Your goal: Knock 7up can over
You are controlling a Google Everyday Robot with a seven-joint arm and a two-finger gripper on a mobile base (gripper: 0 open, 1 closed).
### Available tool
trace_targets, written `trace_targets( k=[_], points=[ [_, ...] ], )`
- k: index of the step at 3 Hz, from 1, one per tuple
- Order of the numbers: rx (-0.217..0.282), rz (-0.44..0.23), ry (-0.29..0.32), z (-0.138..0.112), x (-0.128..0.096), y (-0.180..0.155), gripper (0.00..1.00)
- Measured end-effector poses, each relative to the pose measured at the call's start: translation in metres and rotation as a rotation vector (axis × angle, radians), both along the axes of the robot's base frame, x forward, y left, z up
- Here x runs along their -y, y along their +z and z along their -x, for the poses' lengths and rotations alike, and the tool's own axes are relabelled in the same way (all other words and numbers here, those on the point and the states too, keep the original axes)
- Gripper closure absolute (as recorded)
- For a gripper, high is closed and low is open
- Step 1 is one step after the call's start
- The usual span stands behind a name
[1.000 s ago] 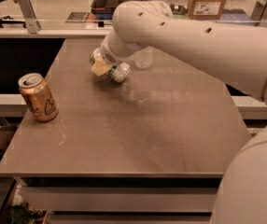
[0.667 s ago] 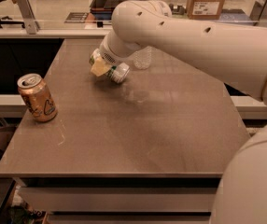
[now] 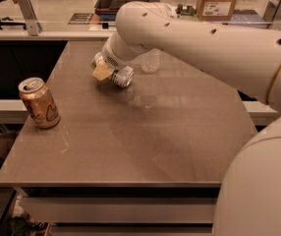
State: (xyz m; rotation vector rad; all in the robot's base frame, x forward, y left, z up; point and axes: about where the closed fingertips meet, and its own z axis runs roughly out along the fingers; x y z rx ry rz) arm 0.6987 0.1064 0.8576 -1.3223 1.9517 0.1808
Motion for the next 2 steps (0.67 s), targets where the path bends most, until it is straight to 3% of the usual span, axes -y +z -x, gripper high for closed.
trace_targets(
  k=[2],
  points=[
    [-0.004, -0.019, 0.019, -0.0043, -0.0102, -0.0042, 1.00]
  ],
)
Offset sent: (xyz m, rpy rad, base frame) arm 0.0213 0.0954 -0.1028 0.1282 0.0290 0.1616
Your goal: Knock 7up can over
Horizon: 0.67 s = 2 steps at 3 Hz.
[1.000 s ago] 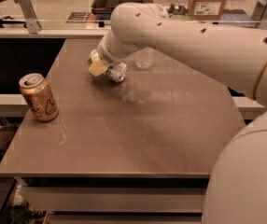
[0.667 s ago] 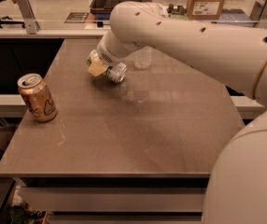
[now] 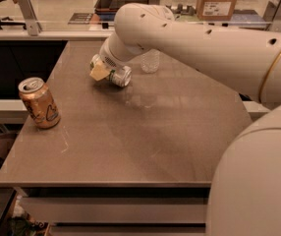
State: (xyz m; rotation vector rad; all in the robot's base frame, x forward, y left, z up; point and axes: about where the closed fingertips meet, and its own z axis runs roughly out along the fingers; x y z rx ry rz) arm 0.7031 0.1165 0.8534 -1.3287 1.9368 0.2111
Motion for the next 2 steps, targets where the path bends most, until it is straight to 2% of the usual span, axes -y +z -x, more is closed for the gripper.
trace_targets(
  k=[1, 2],
  points=[
    [-0.004, -0.013, 0.019, -0.0009, -0.0113, -0.0108, 1.00],
    [-0.004, -0.013, 0.019, -0.0009, -0.0114, -0.0088, 1.00]
  ],
)
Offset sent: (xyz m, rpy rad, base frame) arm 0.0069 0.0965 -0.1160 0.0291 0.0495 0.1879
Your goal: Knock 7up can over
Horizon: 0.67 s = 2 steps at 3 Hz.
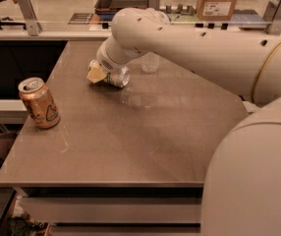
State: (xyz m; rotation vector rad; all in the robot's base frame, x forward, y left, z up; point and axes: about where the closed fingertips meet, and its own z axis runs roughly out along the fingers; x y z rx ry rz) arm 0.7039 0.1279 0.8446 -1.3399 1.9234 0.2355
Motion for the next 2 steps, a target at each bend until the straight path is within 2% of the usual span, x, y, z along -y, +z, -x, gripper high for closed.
trace_targets(
  k=[1, 2],
  points=[
    [-0.011, 0.000, 0.031, -0.0030, -0.0144, -0.0143, 1.00],
    [-0.011, 0.000, 0.031, -0.0030, -0.0144, -0.0056, 0.83]
  ],
)
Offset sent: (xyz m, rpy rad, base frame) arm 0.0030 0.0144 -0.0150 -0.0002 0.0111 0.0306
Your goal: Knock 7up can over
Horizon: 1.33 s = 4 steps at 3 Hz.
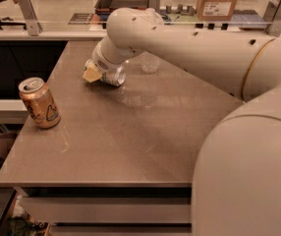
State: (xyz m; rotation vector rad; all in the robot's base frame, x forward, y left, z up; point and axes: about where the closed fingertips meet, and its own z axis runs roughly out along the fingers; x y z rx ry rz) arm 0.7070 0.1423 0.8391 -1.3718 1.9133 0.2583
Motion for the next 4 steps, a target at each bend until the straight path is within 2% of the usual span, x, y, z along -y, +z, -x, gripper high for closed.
trace_targets(
  k=[3, 4],
  points=[
    [-0.003, 0.001, 0.005, 0.0012, -0.0026, 0.0020, 0.13],
    [-0.004, 0.002, 0.007, 0.0017, -0.0039, 0.0012, 0.00]
  ],
)
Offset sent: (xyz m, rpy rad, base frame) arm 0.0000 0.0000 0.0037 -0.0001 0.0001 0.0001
